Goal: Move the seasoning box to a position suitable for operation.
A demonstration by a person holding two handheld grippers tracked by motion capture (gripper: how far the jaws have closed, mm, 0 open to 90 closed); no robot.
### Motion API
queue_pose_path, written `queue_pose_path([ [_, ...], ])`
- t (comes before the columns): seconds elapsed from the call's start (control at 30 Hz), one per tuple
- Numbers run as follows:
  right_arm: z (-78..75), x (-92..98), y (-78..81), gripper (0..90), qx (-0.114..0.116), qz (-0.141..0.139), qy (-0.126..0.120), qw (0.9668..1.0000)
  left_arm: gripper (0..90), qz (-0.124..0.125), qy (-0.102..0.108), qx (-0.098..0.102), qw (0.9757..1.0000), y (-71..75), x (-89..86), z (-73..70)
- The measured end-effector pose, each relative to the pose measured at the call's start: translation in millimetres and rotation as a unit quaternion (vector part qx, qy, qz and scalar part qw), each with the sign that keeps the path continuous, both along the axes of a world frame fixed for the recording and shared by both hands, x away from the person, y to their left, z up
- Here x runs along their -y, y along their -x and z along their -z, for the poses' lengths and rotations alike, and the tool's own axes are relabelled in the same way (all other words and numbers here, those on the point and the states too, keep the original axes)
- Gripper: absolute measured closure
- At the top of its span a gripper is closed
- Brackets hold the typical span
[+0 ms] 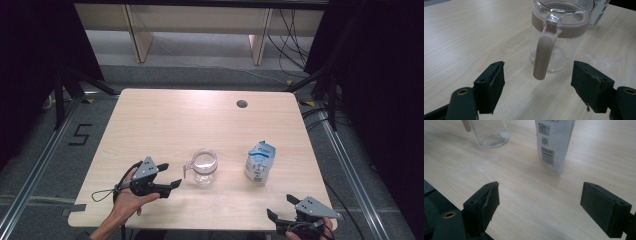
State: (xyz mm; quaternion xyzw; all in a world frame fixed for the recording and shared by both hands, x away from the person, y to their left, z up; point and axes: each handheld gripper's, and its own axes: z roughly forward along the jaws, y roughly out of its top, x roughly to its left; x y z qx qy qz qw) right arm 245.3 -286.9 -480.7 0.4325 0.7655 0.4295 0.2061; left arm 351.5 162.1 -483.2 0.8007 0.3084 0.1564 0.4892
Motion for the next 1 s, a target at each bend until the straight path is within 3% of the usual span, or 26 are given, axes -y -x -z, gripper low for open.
queue_pose_path([
  [0.27,-0.3,-1.9,1.4,17.0,-0.010,0.001,-0.007,0.9999,35.5,0.017,-0.016,0.009,0.9997,-7.5,18.1,2.3],
  [0.37,0.0,-0.9,-0.3,17.1,0.002,-0.006,0.001,1.0000,40.6,0.028,-0.024,0.013,0.9992,-11.9,26.0,4.7],
  [0.63,0.3,-1.1,-0.5,17.9,0.000,-0.007,-0.003,1.0000,55.9,0.033,-0.021,0.012,0.9992,-18.9,29.4,7.2],
  [0.67,0.2,-2.4,0.7,18.0,-0.009,-0.003,-0.011,0.9999,57.7,0.032,-0.022,0.010,0.9992,-19.5,29.7,7.7],
  [0.7,-0.3,-2.9,1.6,18.1,-0.018,-0.002,-0.013,0.9998,59.4,0.037,-0.021,0.015,0.9990,-20.9,29.8,8.1],
  [0.73,0.3,-2.1,0.3,18.1,-0.006,-0.005,-0.007,0.9999,61.0,0.035,-0.018,0.016,0.9991,-21.0,30.4,8.4],
  [0.83,0.2,-2.1,0.4,18.3,-0.007,-0.006,-0.007,0.9999,66.8,0.036,-0.022,0.023,0.9988,-21.4,30.5,7.7],
  [0.87,-0.4,-3.3,2.1,18.3,-0.023,-0.002,-0.015,0.9996,70.2,0.036,-0.020,0.028,0.9988,-20.6,31.2,6.9],
  [0.93,-0.3,-3.3,2.2,18.3,-0.026,-0.001,-0.016,0.9995,72.1,0.034,-0.023,0.027,0.9988,-20.0,31.7,7.0],
  [1.0,-0.3,-3.4,2.0,18.4,-0.025,-0.002,-0.016,0.9996,72.4,0.045,-0.032,0.039,0.9977,-21.7,30.8,6.3],
])
